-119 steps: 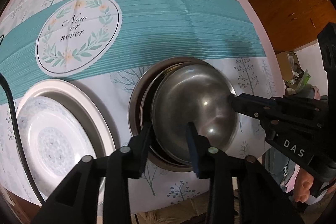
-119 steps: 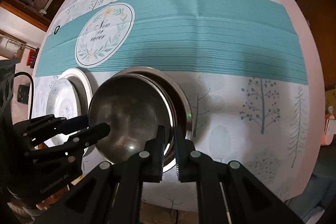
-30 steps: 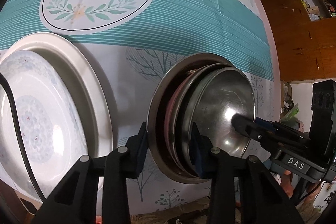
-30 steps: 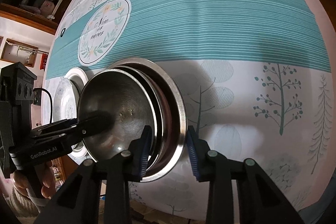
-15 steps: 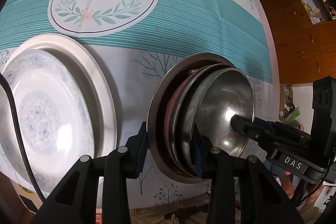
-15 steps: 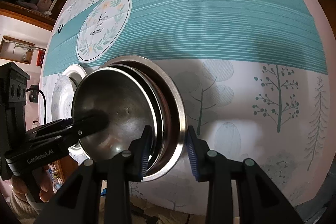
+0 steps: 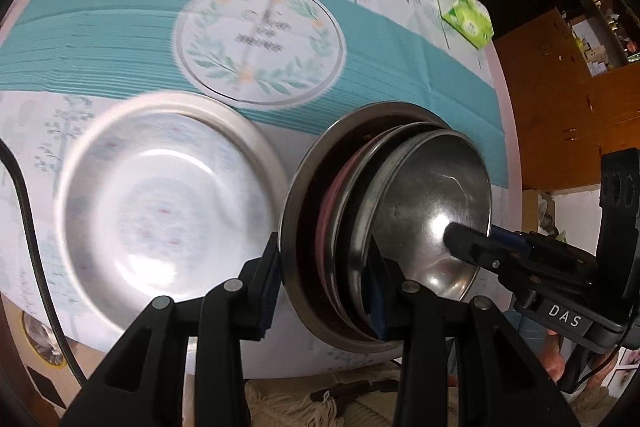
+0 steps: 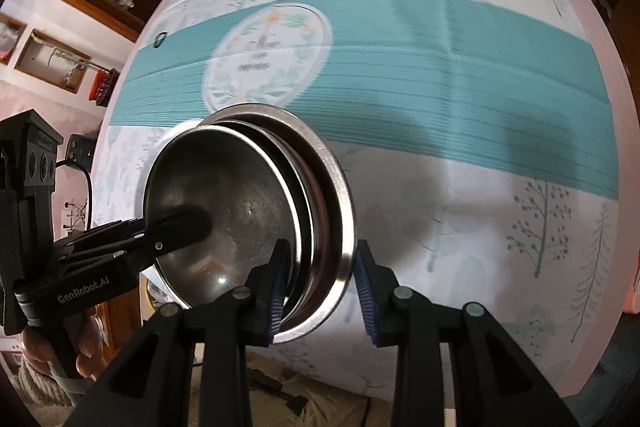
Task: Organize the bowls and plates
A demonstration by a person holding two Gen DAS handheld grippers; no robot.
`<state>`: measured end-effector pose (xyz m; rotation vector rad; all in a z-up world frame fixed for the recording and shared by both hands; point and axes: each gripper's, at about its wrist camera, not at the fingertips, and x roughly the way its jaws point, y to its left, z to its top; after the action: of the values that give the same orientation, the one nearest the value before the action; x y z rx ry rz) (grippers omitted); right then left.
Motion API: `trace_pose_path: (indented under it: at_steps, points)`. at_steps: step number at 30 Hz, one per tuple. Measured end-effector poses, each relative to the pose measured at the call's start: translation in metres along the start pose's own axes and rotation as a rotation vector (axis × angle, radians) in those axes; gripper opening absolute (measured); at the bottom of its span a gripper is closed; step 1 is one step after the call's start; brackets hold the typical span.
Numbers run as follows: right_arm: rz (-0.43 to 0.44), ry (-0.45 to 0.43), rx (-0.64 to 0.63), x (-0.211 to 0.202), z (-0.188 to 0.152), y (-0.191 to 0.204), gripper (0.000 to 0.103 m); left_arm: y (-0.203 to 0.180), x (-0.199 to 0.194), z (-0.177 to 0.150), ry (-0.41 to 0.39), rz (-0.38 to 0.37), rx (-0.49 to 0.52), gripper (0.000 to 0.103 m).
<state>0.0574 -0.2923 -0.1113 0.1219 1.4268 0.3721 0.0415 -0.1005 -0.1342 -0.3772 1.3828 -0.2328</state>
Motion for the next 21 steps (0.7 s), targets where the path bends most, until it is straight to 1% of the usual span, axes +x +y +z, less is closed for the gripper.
trace_pose_path:
  at_steps: [4,9,12,15,18,21]
  points:
    - [-0.01,-0.026,-0.015,0.004,0.004,0.035,0.032,0.037,-0.023,0.006,-0.008,0.0,0.023,0.036]
    - [-0.007,-0.032,0.035,0.024,0.003,0.077,0.032,0.078,-0.034,0.012,0.023,0.035,0.083,0.036]
    - [-0.001,-0.013,0.075,0.047,-0.002,0.099,0.032,0.107,-0.03,0.015,0.065,0.045,0.113,0.036]
    - [-0.002,-0.001,0.115,0.066,-0.007,0.113,0.032,0.131,-0.021,0.015,0.113,0.049,0.141,0.036]
    - [-0.013,0.015,0.164,0.085,-0.012,0.124,0.032,0.147,-0.011,0.018,0.154,0.041,0.153,0.036]
    - [-0.04,0.025,0.187,0.095,-0.014,0.131,0.032,0.155,-0.003,0.022,0.171,0.031,0.164,0.036]
